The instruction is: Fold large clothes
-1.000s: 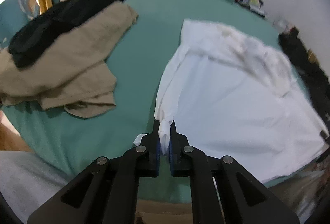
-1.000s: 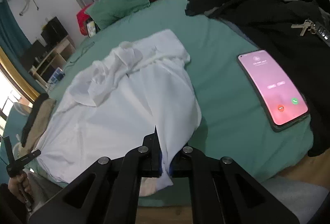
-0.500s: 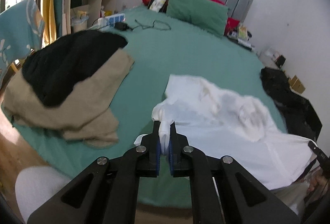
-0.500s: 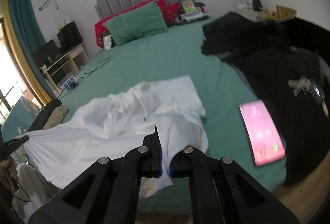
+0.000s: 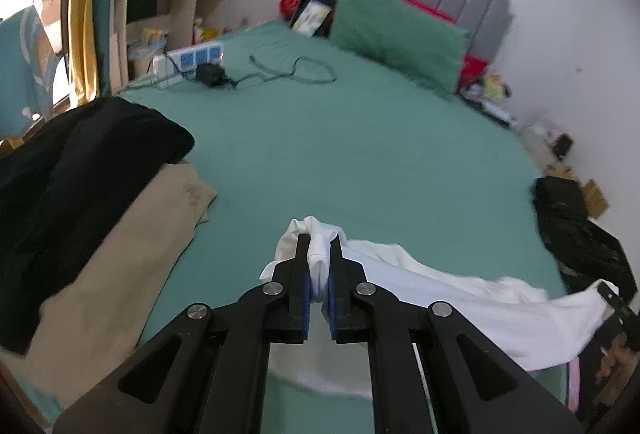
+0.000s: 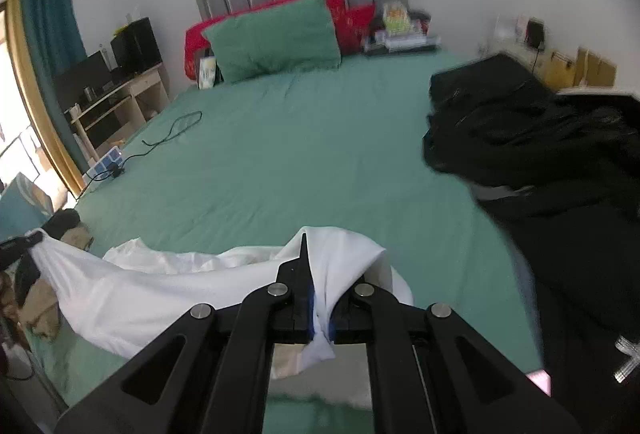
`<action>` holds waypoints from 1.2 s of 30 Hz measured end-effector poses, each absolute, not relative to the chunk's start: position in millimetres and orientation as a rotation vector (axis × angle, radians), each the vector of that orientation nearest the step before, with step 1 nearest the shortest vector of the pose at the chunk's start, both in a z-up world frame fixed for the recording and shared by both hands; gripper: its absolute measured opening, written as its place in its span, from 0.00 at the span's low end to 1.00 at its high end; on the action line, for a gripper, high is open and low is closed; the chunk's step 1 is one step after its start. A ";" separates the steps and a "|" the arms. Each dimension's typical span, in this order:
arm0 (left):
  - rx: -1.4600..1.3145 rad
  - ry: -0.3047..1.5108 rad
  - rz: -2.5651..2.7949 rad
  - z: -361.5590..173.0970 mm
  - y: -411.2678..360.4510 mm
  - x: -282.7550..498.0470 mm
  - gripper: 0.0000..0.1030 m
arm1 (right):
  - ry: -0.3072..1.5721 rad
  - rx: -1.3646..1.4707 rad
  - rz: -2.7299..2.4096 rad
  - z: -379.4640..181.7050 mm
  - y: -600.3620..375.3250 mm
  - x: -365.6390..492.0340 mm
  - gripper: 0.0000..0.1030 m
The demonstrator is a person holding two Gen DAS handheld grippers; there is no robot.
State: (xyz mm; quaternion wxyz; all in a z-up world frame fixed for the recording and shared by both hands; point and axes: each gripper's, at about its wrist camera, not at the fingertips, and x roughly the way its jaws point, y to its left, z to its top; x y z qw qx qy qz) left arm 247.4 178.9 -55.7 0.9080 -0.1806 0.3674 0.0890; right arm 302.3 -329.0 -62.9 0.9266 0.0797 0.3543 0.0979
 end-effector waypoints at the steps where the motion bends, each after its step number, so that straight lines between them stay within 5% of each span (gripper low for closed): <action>1: -0.390 0.779 0.189 -63.9 182.1 261.6 0.08 | 0.748 0.178 0.195 -70.9 -331.6 317.3 0.05; 4: -0.389 0.827 0.210 -88.5 185.8 300.0 0.08 | 0.821 0.209 0.182 -99.0 -338.1 356.6 0.07; 8: -0.392 0.918 0.265 -123.9 196.8 335.1 0.35 | 0.874 0.221 0.142 -132.4 -341.4 388.3 0.25; 10: -0.421 0.909 0.286 -131.5 208.7 339.5 0.51 | 0.871 0.218 0.131 -140.2 -345.3 391.1 0.62; 11: -0.430 0.893 0.298 -130.5 214.3 337.1 0.57 | 0.862 0.212 0.127 -139.7 -347.2 388.9 0.68; 19: -0.434 0.880 0.308 -130.4 215.9 269.0 0.60 | 0.703 0.320 0.032 -106.8 -383.5 317.1 0.80; 26: -0.354 1.068 0.193 -183.0 182.6 239.0 0.60 | 0.905 0.319 0.070 -158.3 -363.8 268.3 0.79; 27: -0.305 1.046 0.199 -182.1 176.9 237.5 0.60 | 0.945 0.299 0.092 -168.8 -355.6 267.5 0.74; 29: -0.239 1.045 0.166 -181.5 164.4 235.8 0.58 | 0.989 0.293 0.125 -186.6 -346.1 265.1 0.36; 30: -0.249 1.049 0.156 -181.2 163.2 235.2 0.49 | 0.987 0.273 0.111 -187.8 -344.3 263.2 0.16; 31: -0.260 1.048 0.131 -179.6 161.7 233.5 0.13 | 0.978 0.277 0.121 -184.7 -345.4 260.7 0.11; 36: -0.215 1.022 0.115 -162.6 150.6 208.9 0.06 | 0.949 0.256 0.132 -162.6 -346.4 239.9 0.09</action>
